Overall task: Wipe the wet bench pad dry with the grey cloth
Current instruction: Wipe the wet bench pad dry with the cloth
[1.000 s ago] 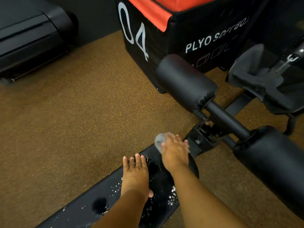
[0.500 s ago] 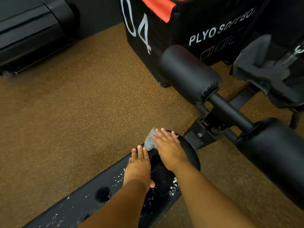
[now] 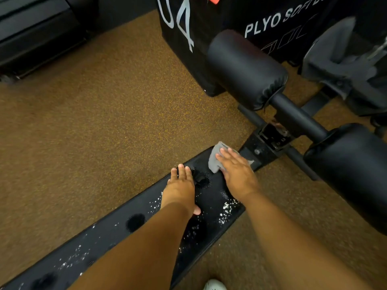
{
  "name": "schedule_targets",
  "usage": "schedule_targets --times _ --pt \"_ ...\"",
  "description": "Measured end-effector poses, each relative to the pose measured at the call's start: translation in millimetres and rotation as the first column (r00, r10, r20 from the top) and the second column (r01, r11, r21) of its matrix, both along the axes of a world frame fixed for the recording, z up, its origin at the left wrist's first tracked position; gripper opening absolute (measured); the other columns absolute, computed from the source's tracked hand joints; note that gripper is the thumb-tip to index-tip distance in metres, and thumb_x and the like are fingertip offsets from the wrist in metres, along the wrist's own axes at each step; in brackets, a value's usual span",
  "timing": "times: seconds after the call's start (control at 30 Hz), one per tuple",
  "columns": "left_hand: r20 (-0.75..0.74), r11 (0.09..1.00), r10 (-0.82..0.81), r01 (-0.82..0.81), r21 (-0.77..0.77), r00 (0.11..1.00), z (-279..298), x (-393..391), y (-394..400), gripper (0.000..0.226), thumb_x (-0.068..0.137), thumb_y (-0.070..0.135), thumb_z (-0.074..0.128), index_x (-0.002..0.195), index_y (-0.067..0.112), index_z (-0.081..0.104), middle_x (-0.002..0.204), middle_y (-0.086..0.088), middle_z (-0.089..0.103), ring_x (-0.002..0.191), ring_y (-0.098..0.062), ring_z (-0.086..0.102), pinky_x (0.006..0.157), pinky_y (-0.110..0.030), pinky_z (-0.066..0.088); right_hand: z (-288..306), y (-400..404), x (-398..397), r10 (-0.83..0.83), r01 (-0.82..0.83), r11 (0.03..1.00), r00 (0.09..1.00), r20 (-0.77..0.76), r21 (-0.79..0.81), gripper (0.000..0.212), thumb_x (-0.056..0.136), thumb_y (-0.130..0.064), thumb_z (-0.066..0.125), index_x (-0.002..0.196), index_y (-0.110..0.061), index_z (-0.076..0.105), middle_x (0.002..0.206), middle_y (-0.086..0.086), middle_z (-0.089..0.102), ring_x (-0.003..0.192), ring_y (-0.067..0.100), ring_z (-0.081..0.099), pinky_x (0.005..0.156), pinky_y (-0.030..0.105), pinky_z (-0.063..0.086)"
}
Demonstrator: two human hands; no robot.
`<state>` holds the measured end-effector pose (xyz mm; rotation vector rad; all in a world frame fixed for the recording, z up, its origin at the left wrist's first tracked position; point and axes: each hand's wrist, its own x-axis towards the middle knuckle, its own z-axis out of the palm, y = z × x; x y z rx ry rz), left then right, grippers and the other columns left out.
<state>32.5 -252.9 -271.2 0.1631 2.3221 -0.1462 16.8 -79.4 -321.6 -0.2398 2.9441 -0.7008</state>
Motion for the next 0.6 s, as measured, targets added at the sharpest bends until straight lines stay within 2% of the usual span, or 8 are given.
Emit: schedule_targets --times 0.07,0.17,0.23,0.33,0.37,0.43,0.53,0.6 --pt "-0.009 1.0 0.005 -0.005 0.01 1.0 1 0 0 0.128 0.073 0.051 0.073 0.144 0.001 -0.021 0.155 -0.017 -0.02 0.144 -0.035 -0.01 0.118 -0.039 0.014 -2 17 0 -0.076 0.076 0.996 0.997 0.003 0.047 0.043 0.097 -0.022 0.037 0.138 -0.015 0.045 0.148 0.006 0.039 0.141 0.024 0.028 0.115 0.041 0.023" --pt "-0.006 1.0 0.001 -0.001 0.017 1.0 2 0 -2 0.128 0.073 0.052 0.072 0.144 0.002 -0.022 0.155 -0.016 -0.019 0.144 -0.034 -0.011 0.118 -0.038 0.014 2 2 -3 -0.269 0.262 0.958 0.962 0.051 0.113 0.046 0.101 -0.02 0.034 0.147 -0.017 0.028 0.156 0.003 0.022 0.145 0.021 0.01 0.117 0.034 0.006" --pt "-0.011 1.0 -0.01 0.01 0.004 1.0 2 1 -2 0.127 0.073 0.053 0.071 0.144 0.001 -0.021 0.155 -0.017 -0.019 0.144 -0.035 -0.011 0.118 -0.038 0.008 1 -18 10 -0.156 0.156 0.987 0.988 0.007 0.037 0.045 0.099 -0.015 0.038 0.144 -0.019 0.035 0.154 0.002 0.027 0.145 0.02 0.014 0.115 0.032 0.001" --pt "-0.011 0.999 -0.032 0.032 -0.004 0.999 3 1 -3 0.126 0.074 0.054 0.069 0.144 0.0 -0.021 0.155 -0.018 -0.019 0.144 -0.035 -0.011 0.117 -0.038 0.004 -1 -11 42 0.1 -0.102 0.994 0.994 -0.045 -0.036 0.054 0.084 0.004 0.053 0.133 -0.018 0.052 0.142 0.0 0.047 0.138 0.02 0.031 0.114 0.033 0.013" --pt "-0.013 0.999 -0.04 0.04 -0.005 0.999 3 2 -4 0.126 0.075 0.055 0.069 0.144 0.0 -0.021 0.155 -0.018 -0.019 0.144 -0.035 -0.011 0.117 -0.038 0.004 0 1 48 0.108 -0.109 0.993 0.993 -0.047 -0.036 0.06 0.08 0.011 0.054 0.132 -0.019 0.052 0.141 -0.003 0.046 0.138 0.017 0.03 0.116 0.035 0.017" --pt "-0.015 0.999 -0.047 0.047 -0.01 0.999 3 2 -3 0.126 0.075 0.057 0.068 0.144 0.0 -0.021 0.155 -0.018 -0.019 0.144 -0.035 -0.011 0.117 -0.038 0.006 3 20 48 -0.017 0.017 1.0 1.0 -0.024 -0.02 0.067 0.079 0.018 0.048 0.134 -0.02 0.049 0.145 -0.003 0.041 0.14 0.014 0.023 0.118 0.037 0.016" --pt "-0.022 0.999 -0.034 0.034 -0.012 0.999 2 3 -3 0.128 0.073 0.057 0.069 0.144 0.0 -0.021 0.155 -0.019 -0.018 0.144 -0.036 -0.01 0.118 -0.04 0.008 8 2 34 -0.228 0.228 0.973 0.974 -0.002 0.038 0.053 0.093 0.002 0.044 0.141 -0.02 0.041 0.153 0.001 0.029 0.145 0.019 0.011 0.116 0.034 0.001" --pt "-0.07 0.998 -0.044 0.042 -0.037 0.997 2 6 -2 0.127 0.074 0.057 0.068 0.144 0.0 -0.02 0.155 -0.02 -0.017 0.144 -0.036 -0.009 0.117 -0.045 0.002 11 -23 35 -0.147 0.146 0.989 0.988 0.051 0.034 0.047 0.099 -0.012 0.039 0.145 -0.022 0.032 0.156 -0.003 0.018 0.146 0.018 0.003 0.113 0.03 -0.008"
